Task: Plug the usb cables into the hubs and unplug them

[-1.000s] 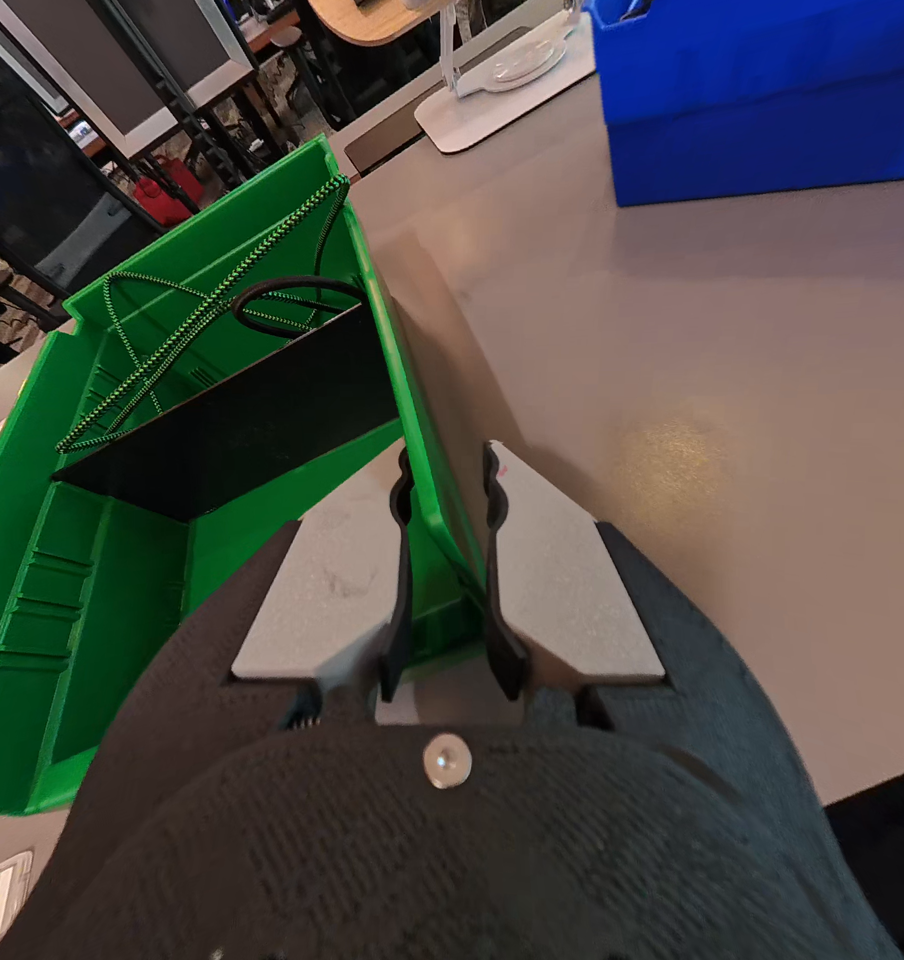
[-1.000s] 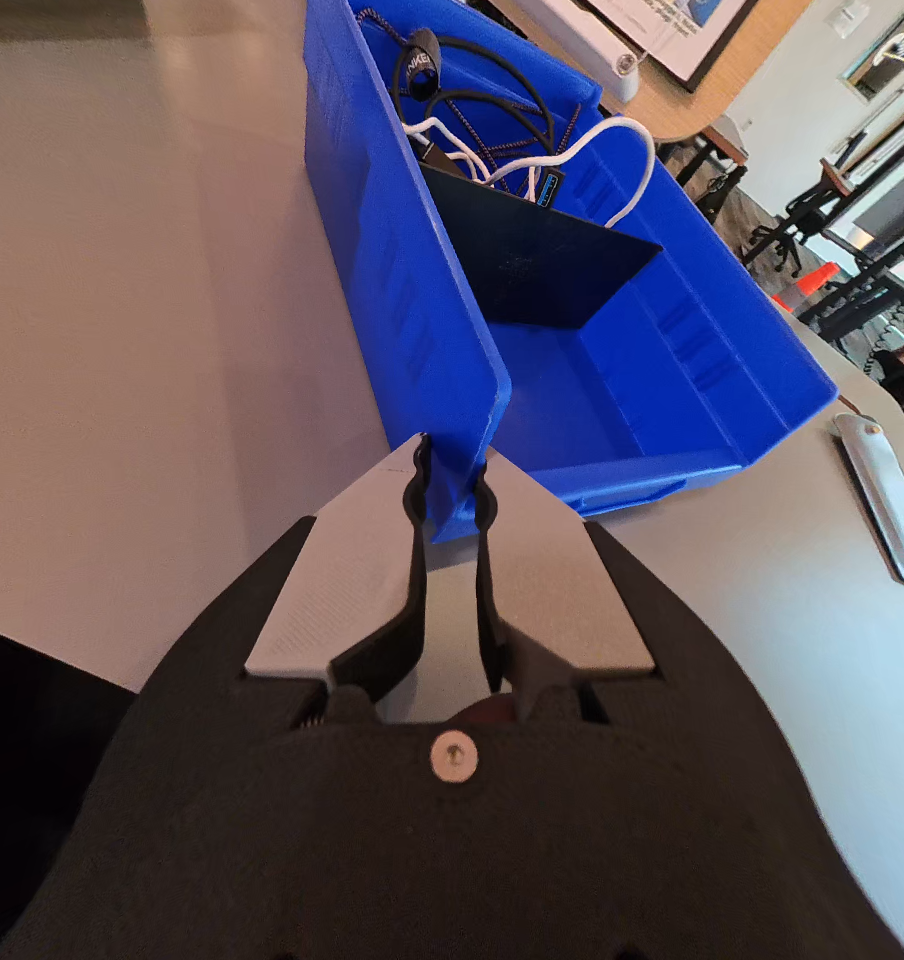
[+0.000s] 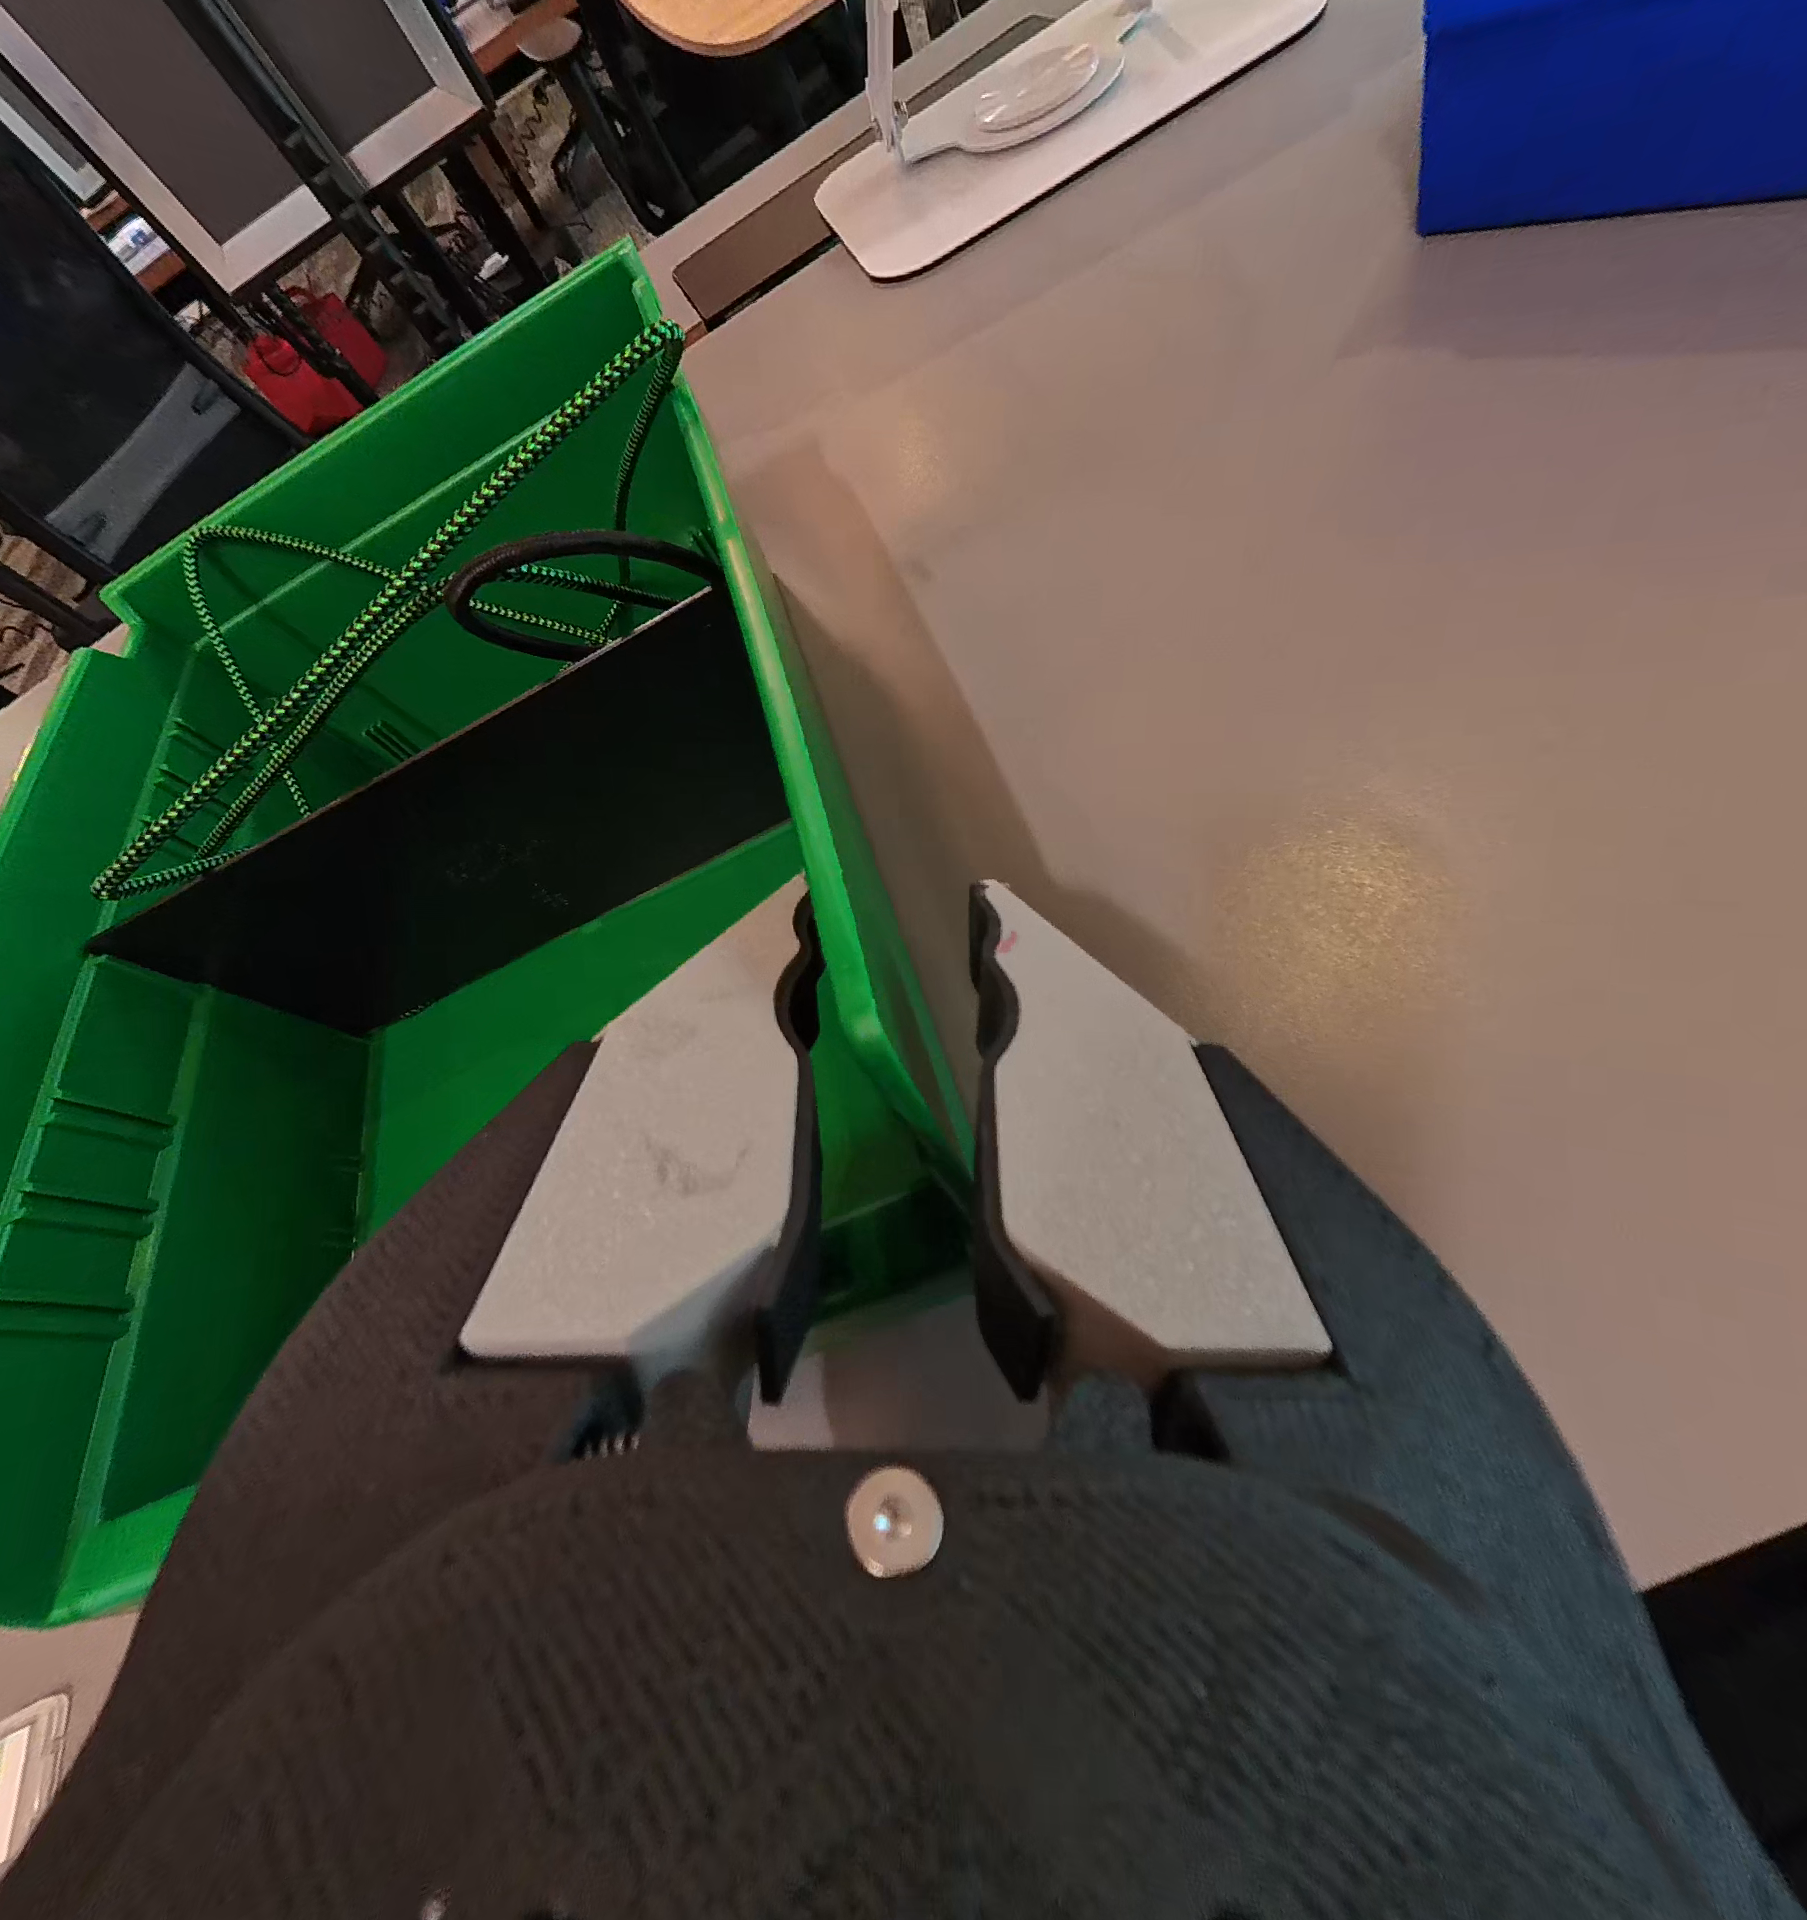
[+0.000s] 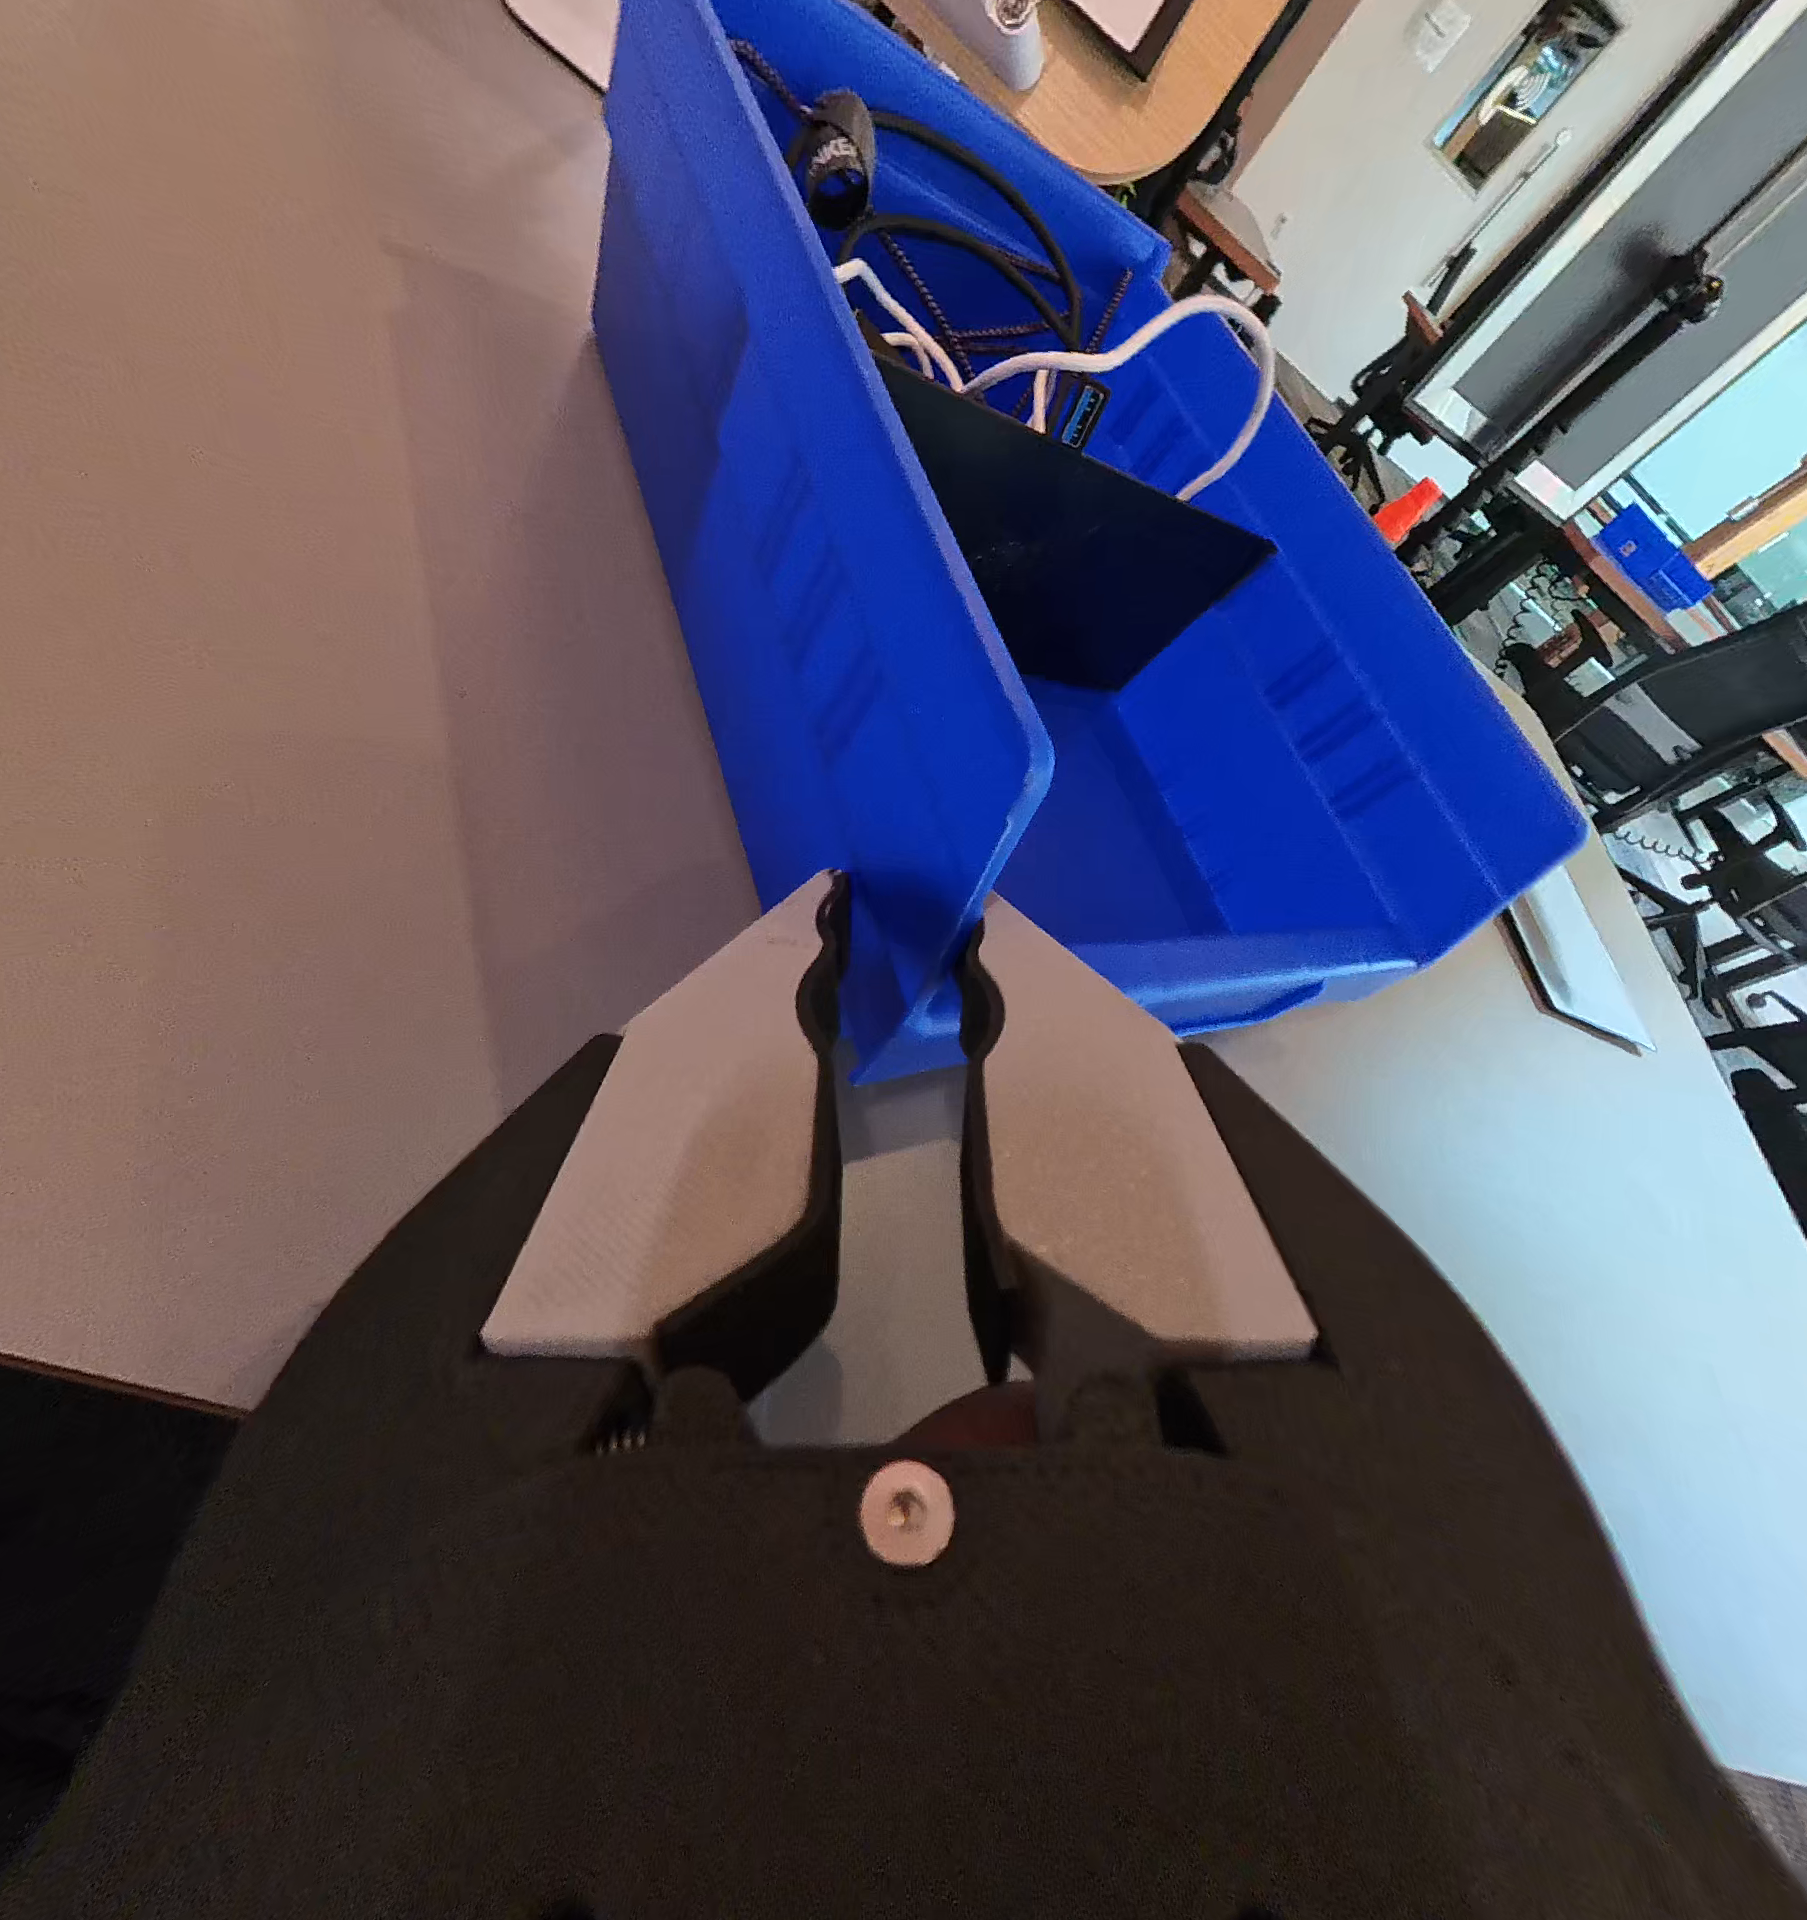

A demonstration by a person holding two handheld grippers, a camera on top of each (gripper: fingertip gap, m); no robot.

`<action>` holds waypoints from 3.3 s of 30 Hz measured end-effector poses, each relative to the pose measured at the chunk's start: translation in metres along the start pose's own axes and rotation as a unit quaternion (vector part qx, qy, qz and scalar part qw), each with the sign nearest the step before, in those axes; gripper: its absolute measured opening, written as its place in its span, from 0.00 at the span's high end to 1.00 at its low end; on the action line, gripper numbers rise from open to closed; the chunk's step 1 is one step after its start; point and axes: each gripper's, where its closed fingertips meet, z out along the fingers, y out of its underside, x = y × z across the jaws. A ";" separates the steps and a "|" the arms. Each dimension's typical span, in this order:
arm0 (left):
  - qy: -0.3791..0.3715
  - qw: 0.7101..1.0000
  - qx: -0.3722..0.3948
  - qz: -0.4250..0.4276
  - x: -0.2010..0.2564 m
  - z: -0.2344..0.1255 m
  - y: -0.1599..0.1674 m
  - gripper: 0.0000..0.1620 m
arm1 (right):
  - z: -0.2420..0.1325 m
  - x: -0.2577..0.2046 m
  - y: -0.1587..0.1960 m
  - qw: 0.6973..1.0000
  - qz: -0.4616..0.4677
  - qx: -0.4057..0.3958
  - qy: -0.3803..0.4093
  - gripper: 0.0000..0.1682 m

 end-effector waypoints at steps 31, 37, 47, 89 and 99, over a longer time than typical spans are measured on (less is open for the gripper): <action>0.003 1.000 -0.002 0.006 0.001 -0.001 0.001 0.85 | 0.012 -0.070 -0.037 0.993 -0.048 -0.005 -0.112 0.97; 0.005 1.000 -0.002 0.002 0.000 -0.001 0.001 0.85 | 0.013 -0.061 -0.032 0.992 -0.027 -0.007 -0.124 0.97; 0.001 1.000 0.011 0.006 -0.003 -0.011 -0.008 0.88 | -0.004 -0.058 -0.034 0.987 0.008 0.018 -0.157 0.95; -0.010 1.000 0.015 0.004 -0.008 -0.012 -0.013 0.94 | 0.011 -0.062 -0.037 0.986 0.015 0.005 -0.166 0.97; -0.029 0.999 0.026 -0.020 -0.028 -0.018 -0.012 0.99 | 0.010 -0.062 -0.037 0.987 0.003 0.005 -0.161 0.97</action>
